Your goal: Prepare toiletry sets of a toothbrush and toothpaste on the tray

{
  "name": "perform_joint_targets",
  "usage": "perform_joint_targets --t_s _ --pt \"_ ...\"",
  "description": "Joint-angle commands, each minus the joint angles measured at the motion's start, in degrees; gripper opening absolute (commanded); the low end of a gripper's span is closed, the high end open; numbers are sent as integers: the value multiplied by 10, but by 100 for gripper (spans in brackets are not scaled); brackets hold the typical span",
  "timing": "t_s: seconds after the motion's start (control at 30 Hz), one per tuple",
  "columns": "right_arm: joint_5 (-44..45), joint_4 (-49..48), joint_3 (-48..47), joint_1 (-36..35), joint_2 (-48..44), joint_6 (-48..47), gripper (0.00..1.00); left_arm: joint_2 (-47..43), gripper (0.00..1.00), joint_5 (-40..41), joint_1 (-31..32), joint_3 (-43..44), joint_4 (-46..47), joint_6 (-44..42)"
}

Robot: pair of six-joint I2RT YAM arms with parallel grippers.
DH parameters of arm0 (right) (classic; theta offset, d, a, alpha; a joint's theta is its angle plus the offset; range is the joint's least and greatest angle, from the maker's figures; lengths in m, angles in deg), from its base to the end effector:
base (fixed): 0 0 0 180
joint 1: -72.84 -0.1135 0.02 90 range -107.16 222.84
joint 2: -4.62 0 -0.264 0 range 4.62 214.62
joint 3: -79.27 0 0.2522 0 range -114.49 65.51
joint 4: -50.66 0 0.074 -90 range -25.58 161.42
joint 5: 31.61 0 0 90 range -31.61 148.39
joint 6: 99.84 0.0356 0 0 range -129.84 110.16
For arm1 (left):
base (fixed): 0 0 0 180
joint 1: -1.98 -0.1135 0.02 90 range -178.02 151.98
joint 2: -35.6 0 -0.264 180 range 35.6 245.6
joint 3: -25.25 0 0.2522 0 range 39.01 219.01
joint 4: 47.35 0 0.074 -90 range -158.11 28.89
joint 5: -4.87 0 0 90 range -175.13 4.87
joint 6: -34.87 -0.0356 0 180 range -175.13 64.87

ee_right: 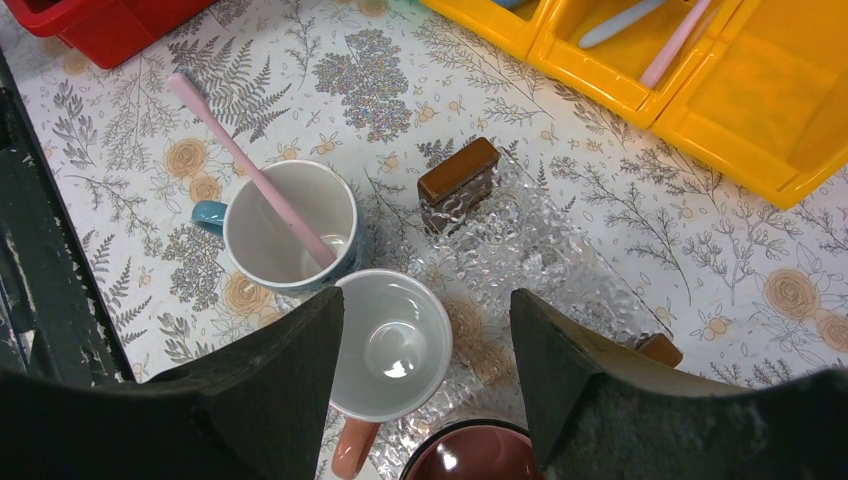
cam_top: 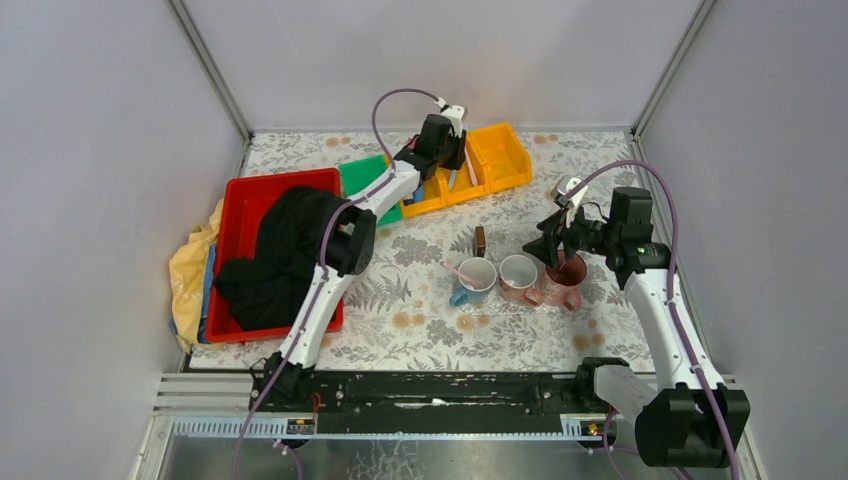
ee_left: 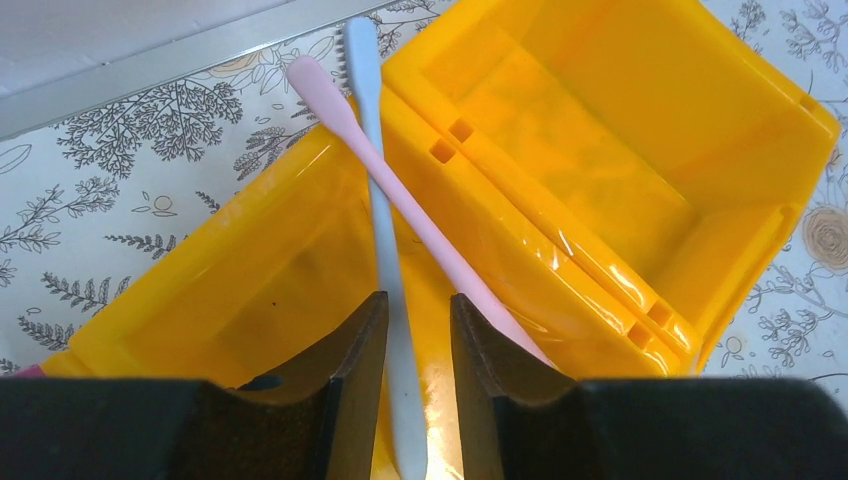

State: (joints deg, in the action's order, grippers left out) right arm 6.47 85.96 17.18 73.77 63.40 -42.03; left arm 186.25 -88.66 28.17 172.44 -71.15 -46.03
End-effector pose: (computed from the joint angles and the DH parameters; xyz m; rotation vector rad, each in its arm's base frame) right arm 0.2168 0.0245 0.3030 -0.9950 1.6734 0.5801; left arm 0.5367 -0.2664 0.1775 0.3468 2.0461 -0.4444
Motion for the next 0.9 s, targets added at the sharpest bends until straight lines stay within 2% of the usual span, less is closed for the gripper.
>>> perform_joint_targets --t_s 0.0,0.3,0.63,0.73,0.87 --pt "-6 -2 -16 4 1 -10 69 15 35 -5 5 14 -31 -37" --pt "-7 1 -18 4 1 -11 69 -26 31 -56 10 -36 -27 -66" --pt "-5 2 -18 4 1 -13 69 -80 32 -56 11 -110 -10 -90" --pt "-9 2 -18 4 1 -14 70 -103 37 -81 12 -145 9 -87" --pt "-9 3 -18 4 2 -15 70 -119 50 -127 11 -159 38 -81"
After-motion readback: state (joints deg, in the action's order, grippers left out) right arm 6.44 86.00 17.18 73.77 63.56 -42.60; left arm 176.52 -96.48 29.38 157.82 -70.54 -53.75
